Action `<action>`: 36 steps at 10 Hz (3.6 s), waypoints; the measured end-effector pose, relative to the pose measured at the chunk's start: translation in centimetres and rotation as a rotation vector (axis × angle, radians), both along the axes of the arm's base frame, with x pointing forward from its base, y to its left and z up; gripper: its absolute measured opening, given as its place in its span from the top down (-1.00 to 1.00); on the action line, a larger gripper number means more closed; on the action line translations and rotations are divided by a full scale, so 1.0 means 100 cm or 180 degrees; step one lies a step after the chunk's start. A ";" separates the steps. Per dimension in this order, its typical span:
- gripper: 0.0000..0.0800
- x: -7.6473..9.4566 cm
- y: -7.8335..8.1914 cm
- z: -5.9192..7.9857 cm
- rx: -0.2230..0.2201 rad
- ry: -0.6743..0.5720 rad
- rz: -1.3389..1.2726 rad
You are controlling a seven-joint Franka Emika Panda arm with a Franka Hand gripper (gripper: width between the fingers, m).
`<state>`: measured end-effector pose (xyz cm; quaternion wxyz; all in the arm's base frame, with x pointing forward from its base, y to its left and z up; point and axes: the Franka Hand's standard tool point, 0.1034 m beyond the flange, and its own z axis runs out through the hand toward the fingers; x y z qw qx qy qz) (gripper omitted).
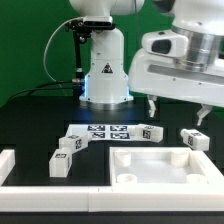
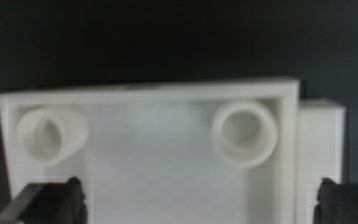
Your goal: Assemble one leg
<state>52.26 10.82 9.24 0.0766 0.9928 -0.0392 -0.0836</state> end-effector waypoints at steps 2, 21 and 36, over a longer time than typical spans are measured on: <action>-0.62 -0.013 0.014 0.010 -0.0139 0.0440 0.0074; -0.62 -0.029 0.071 -0.021 0.0438 0.1070 0.0587; -0.62 -0.075 0.090 -0.064 0.0059 0.2241 -0.0422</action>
Offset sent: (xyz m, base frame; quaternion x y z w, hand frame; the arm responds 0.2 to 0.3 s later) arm 0.0000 0.0000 0.0000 0.0000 -0.1296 0.0000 0.9916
